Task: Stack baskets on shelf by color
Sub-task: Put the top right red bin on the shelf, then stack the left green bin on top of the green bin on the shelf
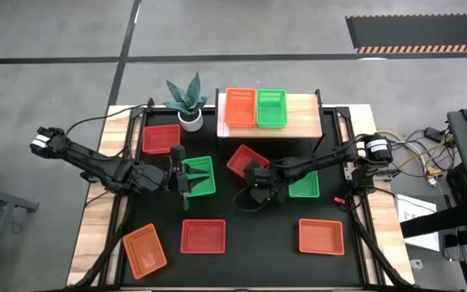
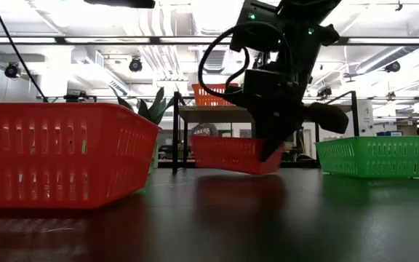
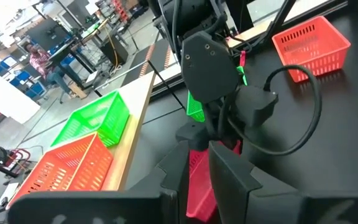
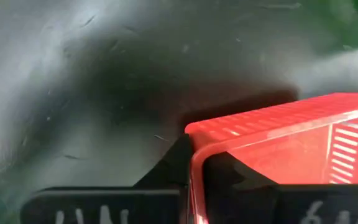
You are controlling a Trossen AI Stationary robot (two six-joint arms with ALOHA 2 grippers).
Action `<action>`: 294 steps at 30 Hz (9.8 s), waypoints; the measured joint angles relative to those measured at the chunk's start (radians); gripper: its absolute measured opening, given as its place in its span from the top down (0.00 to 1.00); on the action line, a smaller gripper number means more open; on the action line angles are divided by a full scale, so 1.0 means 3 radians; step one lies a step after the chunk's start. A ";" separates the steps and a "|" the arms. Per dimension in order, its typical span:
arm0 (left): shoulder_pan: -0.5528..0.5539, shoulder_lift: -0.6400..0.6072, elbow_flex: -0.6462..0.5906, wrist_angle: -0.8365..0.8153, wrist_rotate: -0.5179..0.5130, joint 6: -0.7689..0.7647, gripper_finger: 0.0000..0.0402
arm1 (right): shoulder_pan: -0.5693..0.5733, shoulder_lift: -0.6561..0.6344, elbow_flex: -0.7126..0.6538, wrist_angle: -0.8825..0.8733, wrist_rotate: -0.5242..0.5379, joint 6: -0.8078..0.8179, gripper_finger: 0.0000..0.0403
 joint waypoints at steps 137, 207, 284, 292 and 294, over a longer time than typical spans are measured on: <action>0.0000 0.0000 -0.0004 0.0146 -0.0001 -0.0090 0.89 | -0.2112 -0.0544 0.2076 -0.3475 -0.0434 0.1513 0.94; 0.0004 0.0855 -0.0058 -0.1174 0.0696 -0.2434 0.70 | -0.0206 -0.3149 -0.2037 0.2421 -0.1050 0.1516 0.96; 0.1813 0.2426 0.2369 0.0590 0.1835 0.0172 1.00 | -0.0258 -0.4700 -0.2668 0.2146 -0.0695 0.1313 0.96; 0.2018 0.2633 0.2397 0.0609 0.1806 0.0094 1.00 | -0.0258 -0.4699 -0.2667 0.2127 -0.0695 0.1340 0.96; 0.2040 0.2682 0.2397 0.0638 0.1806 0.0062 1.00 | -0.0258 -0.4699 -0.2667 0.2127 -0.0695 0.1340 0.96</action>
